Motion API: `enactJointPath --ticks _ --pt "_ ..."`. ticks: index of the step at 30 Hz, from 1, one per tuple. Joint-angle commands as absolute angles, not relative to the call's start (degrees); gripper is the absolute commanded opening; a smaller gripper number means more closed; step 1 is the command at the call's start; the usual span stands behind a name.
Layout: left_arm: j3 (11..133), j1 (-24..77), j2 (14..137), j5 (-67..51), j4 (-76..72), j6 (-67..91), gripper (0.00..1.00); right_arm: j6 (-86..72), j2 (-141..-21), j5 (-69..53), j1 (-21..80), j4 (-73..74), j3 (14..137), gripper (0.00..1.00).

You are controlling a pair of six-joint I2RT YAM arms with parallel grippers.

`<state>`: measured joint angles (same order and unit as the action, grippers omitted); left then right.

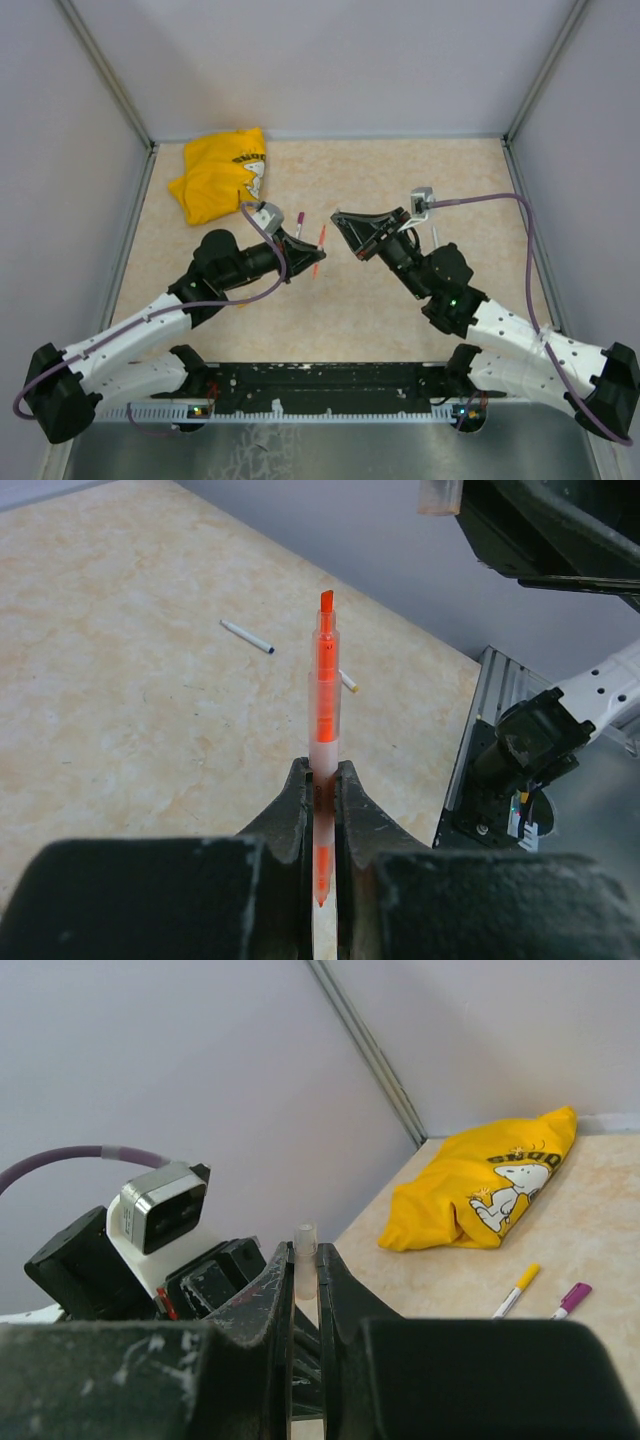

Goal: Insert the pens into the pen caps
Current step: Insert the pen cap onto the pen.

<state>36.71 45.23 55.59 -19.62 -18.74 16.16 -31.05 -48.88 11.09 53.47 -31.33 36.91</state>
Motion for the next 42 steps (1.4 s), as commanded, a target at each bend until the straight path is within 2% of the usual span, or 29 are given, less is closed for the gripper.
enactJointPath --ticks 1,42 --pt "38.1 45.0 55.9 -23.7 -22.2 15.3 0.00 -30.2 -48.9 10.9 53.2 -34.5 40.3 0.00" --pt "38.6 45.0 56.7 -26.3 -23.6 15.1 0.00 -29.3 -50.1 9.8 53.1 -28.3 40.3 0.00"
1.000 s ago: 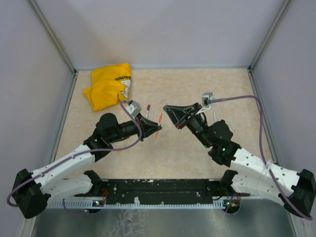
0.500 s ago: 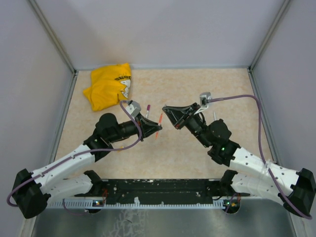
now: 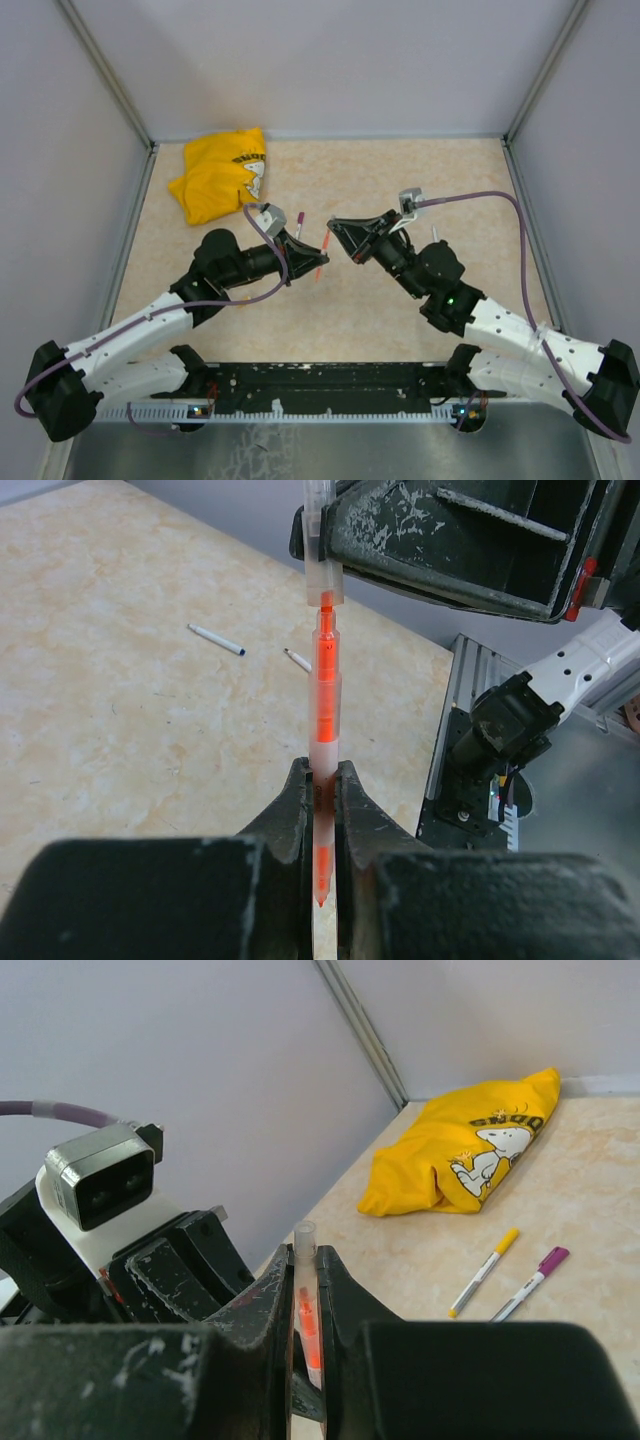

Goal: Insert the pens into the pen caps
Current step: Insert the pen cap onto the pen.

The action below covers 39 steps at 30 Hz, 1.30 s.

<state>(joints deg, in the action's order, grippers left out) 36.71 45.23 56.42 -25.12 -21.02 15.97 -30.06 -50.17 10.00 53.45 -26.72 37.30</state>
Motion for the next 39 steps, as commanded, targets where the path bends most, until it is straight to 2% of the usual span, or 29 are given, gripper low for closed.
enactJointPath --ticks 1,33,39 --pt "38.6 45.0 56.7 -26.2 -23.5 15.1 0.00 -29.4 -50.2 9.7 53.1 -28.2 40.2 0.00" --pt "41.4 45.0 56.3 -21.0 -26.7 16.6 0.00 -27.1 -51.8 4.3 53.1 -24.9 37.2 0.00" --pt "42.1 45.0 56.8 -21.0 -26.9 16.8 0.00 -26.0 -53.3 1.2 53.1 -24.0 37.8 0.05"
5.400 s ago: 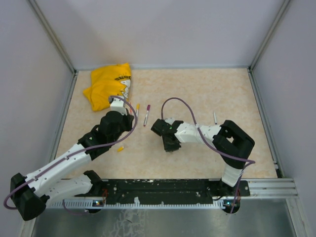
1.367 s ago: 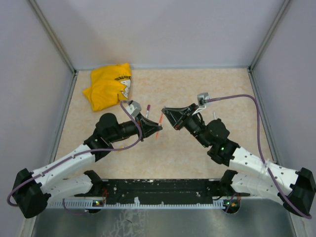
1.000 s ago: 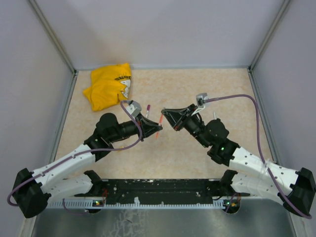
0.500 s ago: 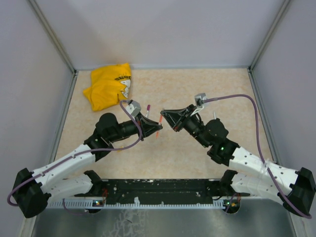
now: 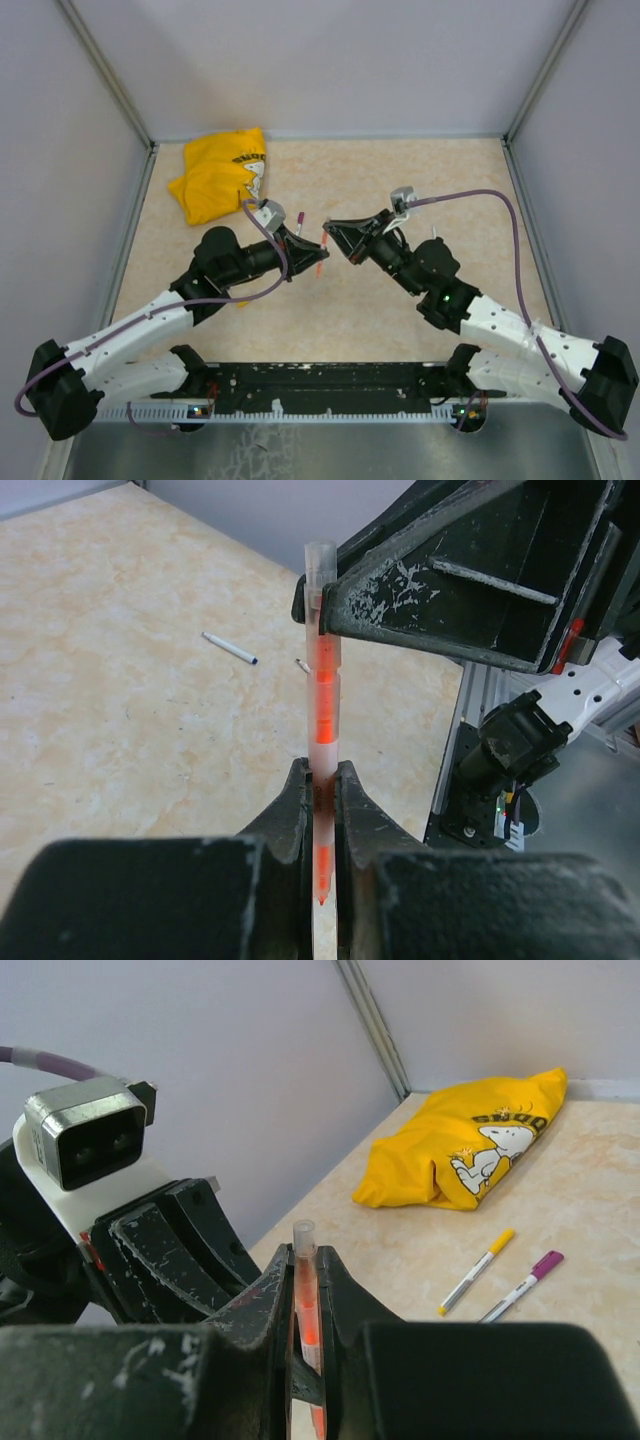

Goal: Insert the pens into the pen caps
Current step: Insert the pen cap onto the pen.

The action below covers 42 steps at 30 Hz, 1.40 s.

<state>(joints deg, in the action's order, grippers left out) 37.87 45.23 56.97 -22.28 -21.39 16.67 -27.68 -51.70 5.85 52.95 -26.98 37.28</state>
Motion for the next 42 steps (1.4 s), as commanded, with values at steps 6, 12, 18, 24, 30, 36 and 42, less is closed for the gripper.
enactJointPath --ticks 6,12,18,24,30,36,42 --pt "41.7 45.0 56.6 -20.9 -26.6 16.8 0.00 -25.9 -52.6 0.9 53.1 -23.1 39.4 0.18" --pt "41.4 45.0 56.4 -20.8 -26.0 16.7 0.00 -25.6 -51.0 1.5 53.1 -22.2 40.7 0.30" --pt "41.5 45.0 56.6 -20.5 -25.4 16.5 0.00 -24.2 -48.3 3.5 53.2 -18.6 42.1 0.35" --pt "41.8 45.0 57.4 -20.7 -24.0 16.0 0.00 -22.0 -46.0 8.6 53.1 -16.2 45.8 0.41" --pt "41.4 45.0 57.8 -21.6 -24.1 16.1 0.00 -21.4 -49.6 13.1 53.1 -14.6 52.1 0.44" --pt "41.3 45.0 58.2 -22.8 -24.2 16.2 0.00 -23.4 -55.0 12.2 53.1 -11.2 57.0 0.43" --pt "41.4 45.0 58.4 -23.2 -24.5 16.2 0.00 -24.5 -56.5 8.6 53.1 -9.6 57.1 0.36"
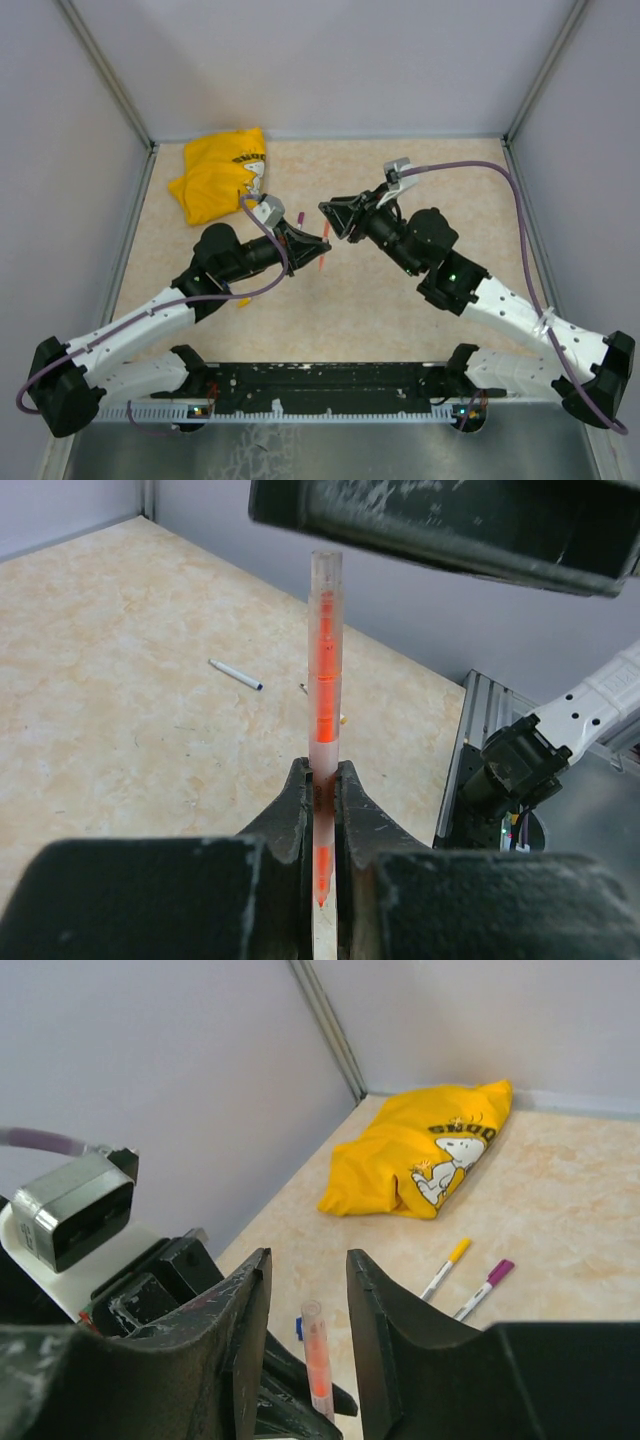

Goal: Insert the pens into the pen caps
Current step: Insert the pen cap onto the pen.

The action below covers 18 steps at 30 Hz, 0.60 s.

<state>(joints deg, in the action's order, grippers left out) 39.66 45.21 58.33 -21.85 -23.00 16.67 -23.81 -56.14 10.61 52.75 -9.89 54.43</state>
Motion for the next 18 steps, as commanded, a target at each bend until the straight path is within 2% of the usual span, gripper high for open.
enactJointPath --ticks 1,13,18 --pt "41.4 45.0 58.4 -23.2 -24.5 16.2 0.00 -24.6 -56.5 8.3 53.1 -9.3 57.0 0.34" --pt "42.1 45.0 58.8 -22.7 -24.4 16.2 0.00 -25.2 -56.9 6.1 53.1 -7.6 55.7 0.25" --pt "42.8 45.0 59.3 -22.6 -24.6 16.3 0.00 -25.5 -56.6 5.9 53.1 -7.4 54.9 0.14"
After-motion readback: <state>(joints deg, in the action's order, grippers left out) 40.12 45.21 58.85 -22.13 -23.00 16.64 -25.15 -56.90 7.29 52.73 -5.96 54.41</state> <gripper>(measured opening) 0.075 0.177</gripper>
